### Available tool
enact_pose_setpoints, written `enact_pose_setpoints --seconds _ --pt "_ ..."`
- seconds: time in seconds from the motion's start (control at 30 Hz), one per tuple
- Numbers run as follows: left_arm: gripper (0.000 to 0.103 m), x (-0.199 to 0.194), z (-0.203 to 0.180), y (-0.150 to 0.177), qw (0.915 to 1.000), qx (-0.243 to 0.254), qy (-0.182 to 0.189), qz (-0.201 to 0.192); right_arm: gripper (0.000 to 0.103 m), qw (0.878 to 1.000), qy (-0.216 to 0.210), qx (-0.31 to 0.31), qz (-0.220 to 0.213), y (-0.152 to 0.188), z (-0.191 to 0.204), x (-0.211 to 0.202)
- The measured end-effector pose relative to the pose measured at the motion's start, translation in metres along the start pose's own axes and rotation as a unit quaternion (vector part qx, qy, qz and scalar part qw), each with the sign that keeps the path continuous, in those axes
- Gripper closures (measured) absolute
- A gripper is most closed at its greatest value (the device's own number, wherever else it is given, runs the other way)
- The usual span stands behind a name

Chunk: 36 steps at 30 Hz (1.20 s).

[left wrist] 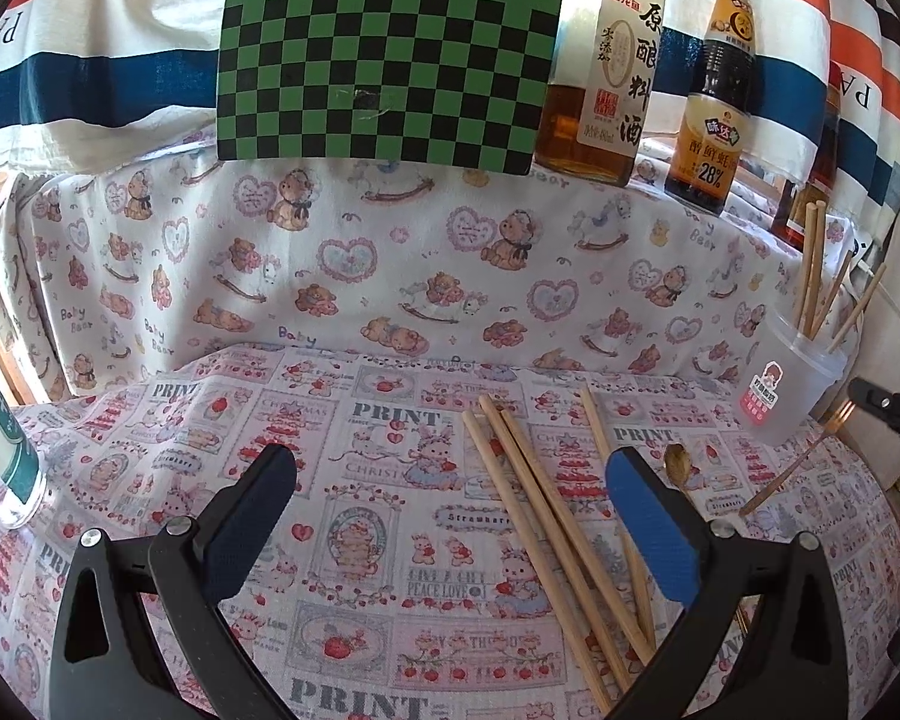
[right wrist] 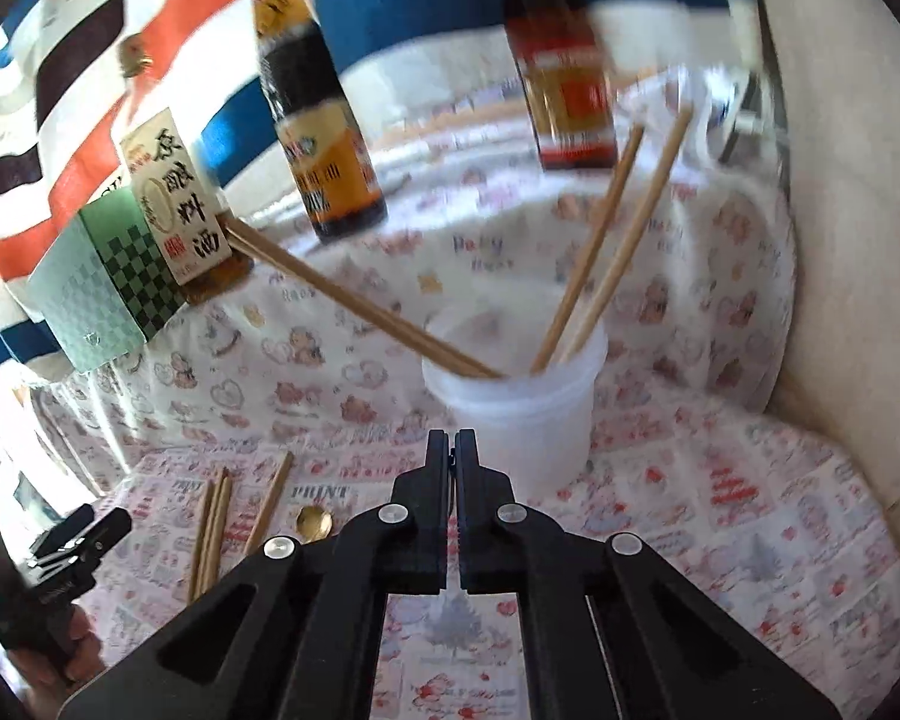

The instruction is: Organize utensils

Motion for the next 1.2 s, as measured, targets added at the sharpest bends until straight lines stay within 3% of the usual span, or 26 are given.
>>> enact_pose_setpoints --seconds 0.07,0.17,0.33,0.4,0.47,0.6,0.73,0.77,0.87,1.2 --pt "0.001 -0.004 0.002 -0.003 0.9999 -0.011 -0.003 -0.002 0.100 0.995 0.046 -0.068 -0.060 -0.017 0.009 -0.019" --pt "0.001 -0.007 0.005 -0.007 0.9997 -0.023 -0.006 0.002 0.100 0.991 0.026 -0.097 -0.090 -0.026 0.026 -0.034" --pt "0.005 -0.006 0.007 -0.011 0.9980 -0.052 0.023 0.026 0.100 0.990 0.018 -0.102 -0.097 -0.023 0.036 -0.036" --pt "0.031 0.000 0.008 -0.010 0.9966 -0.058 0.012 0.058 0.100 0.991 0.017 -0.091 -0.095 -0.019 0.034 -0.031" --pt "0.042 0.012 0.004 -0.006 0.9938 -0.051 0.007 0.099 0.100 0.993 0.016 -0.078 -0.092 -0.018 0.028 -0.029" --pt "0.044 0.041 -0.010 -0.001 0.9880 -0.029 0.009 0.151 0.100 0.993 0.029 -0.071 -0.091 -0.020 0.018 -0.028" --pt "0.049 0.065 -0.013 0.002 0.9827 -0.043 -0.003 0.180 0.100 0.995 0.020 -0.046 -0.084 -0.023 0.010 -0.026" --pt "0.052 0.072 -0.014 0.006 0.9801 -0.043 -0.006 0.194 0.100 0.995 0.021 -0.043 -0.083 -0.023 0.009 -0.026" --pt "0.074 0.085 -0.017 0.019 0.9727 -0.039 -0.017 0.228 0.100 0.996 0.023 -0.036 -0.078 -0.023 0.007 -0.026" --pt "0.079 0.109 -0.016 0.030 0.9677 0.008 -0.078 0.240 0.100 0.997 0.010 -0.022 -0.068 -0.021 0.011 -0.025"
Point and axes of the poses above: each gripper's, at about its wrist camera, not at the fingertips, and x roughly the way its jaws point, z to its left, y to its underside, the point moved 9 cm from there along x, roughly the way its jaws point, and after that the axes turned 12 degrees about -z, right-handed, at the moved point
